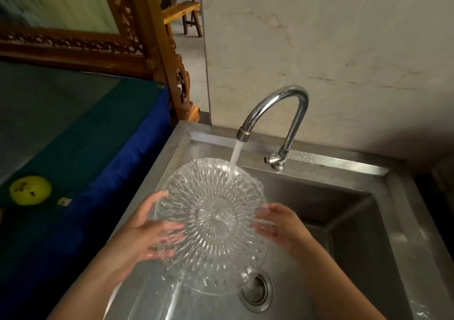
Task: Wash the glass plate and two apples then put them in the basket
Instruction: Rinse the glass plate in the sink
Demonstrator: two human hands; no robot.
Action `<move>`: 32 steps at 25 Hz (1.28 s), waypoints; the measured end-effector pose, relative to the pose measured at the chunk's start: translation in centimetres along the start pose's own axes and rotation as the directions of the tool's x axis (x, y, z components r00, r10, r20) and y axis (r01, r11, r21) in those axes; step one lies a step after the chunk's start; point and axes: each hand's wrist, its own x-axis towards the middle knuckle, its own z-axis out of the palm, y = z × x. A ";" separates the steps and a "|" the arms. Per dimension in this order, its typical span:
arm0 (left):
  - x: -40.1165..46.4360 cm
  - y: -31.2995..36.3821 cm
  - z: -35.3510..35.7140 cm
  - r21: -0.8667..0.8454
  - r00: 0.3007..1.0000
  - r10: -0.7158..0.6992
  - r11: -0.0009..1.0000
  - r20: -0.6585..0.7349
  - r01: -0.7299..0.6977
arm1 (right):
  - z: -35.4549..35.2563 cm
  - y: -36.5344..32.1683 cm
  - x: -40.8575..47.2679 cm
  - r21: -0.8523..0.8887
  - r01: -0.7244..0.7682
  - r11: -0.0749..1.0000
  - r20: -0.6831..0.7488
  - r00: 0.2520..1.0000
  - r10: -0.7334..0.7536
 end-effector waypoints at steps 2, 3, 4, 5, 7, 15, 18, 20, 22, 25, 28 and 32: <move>0.5 -0.7 0.3 -0.024 1.000 0.019 1.000 -0.011 -0.020 | 0.4 -1.3 1.3 -0.016 0.004 1.000 -0.143 0.990 -0.007; 0.8 -1.6 0.5 -0.070 1.000 0.009 0.998 -0.021 -0.011 | 0.4 -2.8 1.9 -0.024 0.011 1.000 -0.223 0.975 -0.016; 1.1 -2.7 0.8 -0.117 1.000 -0.010 0.993 -0.026 0.006 | 0.3 -4.8 2.5 0.014 0.018 1.000 -0.251 0.968 -0.014; 1.4 -3.7 1.1 -0.160 0.999 -0.028 0.987 -0.027 0.023 | 0.2 -6.8 3.1 0.067 0.042 0.997 -0.237 0.971 -0.025; 2.1 -5.3 1.8 -0.223 0.999 -0.044 0.974 -0.005 0.042 | 0.6 -10.4 4.0 0.107 0.073 0.992 -0.226 0.973 -0.047; 4.2 -7.1 3.8 -0.336 0.999 -0.030 0.941 0.042 0.042 | 0.0 -11.6 6.4 -0.080 0.031 0.996 -0.333 0.941 -0.056; 4.8 -7.5 4.1 -0.340 0.998 -0.037 0.939 0.041 0.049 | -1.1 -9.6 6.1 -0.080 0.030 0.996 -0.285 0.957 -0.052; 5.1 -7.7 4.3 -0.318 0.998 -0.045 0.947 0.039 0.055 | -1.9 -8.3 5.9 -0.104 0.009 0.995 -0.269 0.962 -0.037; 5.2 -7.7 4.2 -0.310 0.998 -0.042 0.949 0.040 0.052 | -2.3 -7.7 5.9 -0.238 -0.003 0.971 -0.293 0.954 -0.069; 4.9 -7.3 3.8 -0.311 0.998 -0.043 0.949 0.038 0.053 | -3.0 -6.2 4.9 -0.358 0.045 0.932 -0.210 0.969 -0.128; 4.7 -6.4 2.9 -0.257 0.999 -0.034 0.965 0.031 0.041 | -4.0 -1.8 3.2 -0.127 0.055 0.990 0.071 0.996 -0.046; 4.1 -4.4 2.0 -0.120 0.997 0.016 0.993 0.071 -0.007 | -4.8 3.6 1.9 0.024 0.166 0.986 0.059 0.984 -0.167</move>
